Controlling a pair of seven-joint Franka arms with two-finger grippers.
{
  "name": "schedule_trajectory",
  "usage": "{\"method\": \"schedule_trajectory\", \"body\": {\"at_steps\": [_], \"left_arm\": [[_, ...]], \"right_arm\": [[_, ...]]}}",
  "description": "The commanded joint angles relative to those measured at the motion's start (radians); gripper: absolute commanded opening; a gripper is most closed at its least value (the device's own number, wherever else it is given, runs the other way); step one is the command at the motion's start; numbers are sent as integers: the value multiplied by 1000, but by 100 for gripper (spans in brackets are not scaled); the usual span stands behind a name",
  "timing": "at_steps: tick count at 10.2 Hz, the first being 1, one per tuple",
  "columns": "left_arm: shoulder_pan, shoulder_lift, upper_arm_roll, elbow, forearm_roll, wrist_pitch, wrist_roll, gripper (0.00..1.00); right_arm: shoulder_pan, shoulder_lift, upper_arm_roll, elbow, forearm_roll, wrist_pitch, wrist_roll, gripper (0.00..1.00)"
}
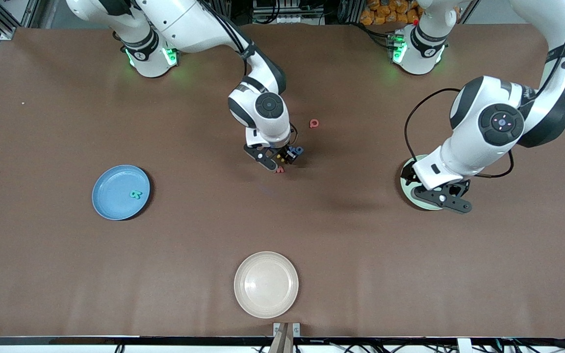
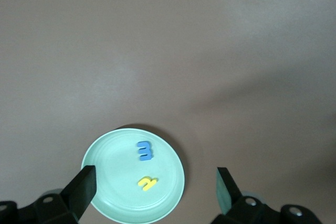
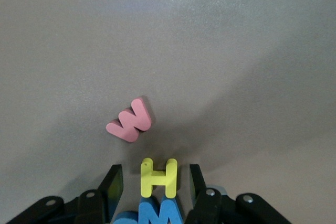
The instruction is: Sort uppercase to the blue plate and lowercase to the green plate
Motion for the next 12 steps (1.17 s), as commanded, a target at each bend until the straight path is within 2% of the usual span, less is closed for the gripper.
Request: {"method": "schedule_trajectory", "body": {"at_steps": [1,4,6,7,8,9,10,11,12], "left_arm": [[13,-66,15,-29,-34,-23,-24,100],[-28,-68,18,0,-30,-103,-223,100],[-20,-57,15,31,-23,-114,-230,100],[-20,-57,15,31,-23,-114,-230,100],[-34,-56,23,28,-23,-116,-228,100],[-107,-59,88,28,-23,-120,-224,100],[-247,-63,227,28,-31,-126,-202,100],[-302,-59,266,26,-39,-126,-170,100],[-324,-54,267,25,-49,-126,-167,100]], "right_arm": [[5,26,0,8,-9,32,27,54],[6,33,0,8,-9,39,27,49],[5,33,2,8,-11,30,27,30],[6,32,8,8,-15,28,25,11],[5,30,14,8,-19,19,13,0],[5,23,15,8,-22,8,5,0],[0,9,17,9,-22,-6,-19,0],[-12,-32,17,9,-22,-62,-53,0],[-33,-74,17,9,-11,-125,-101,0]]}}
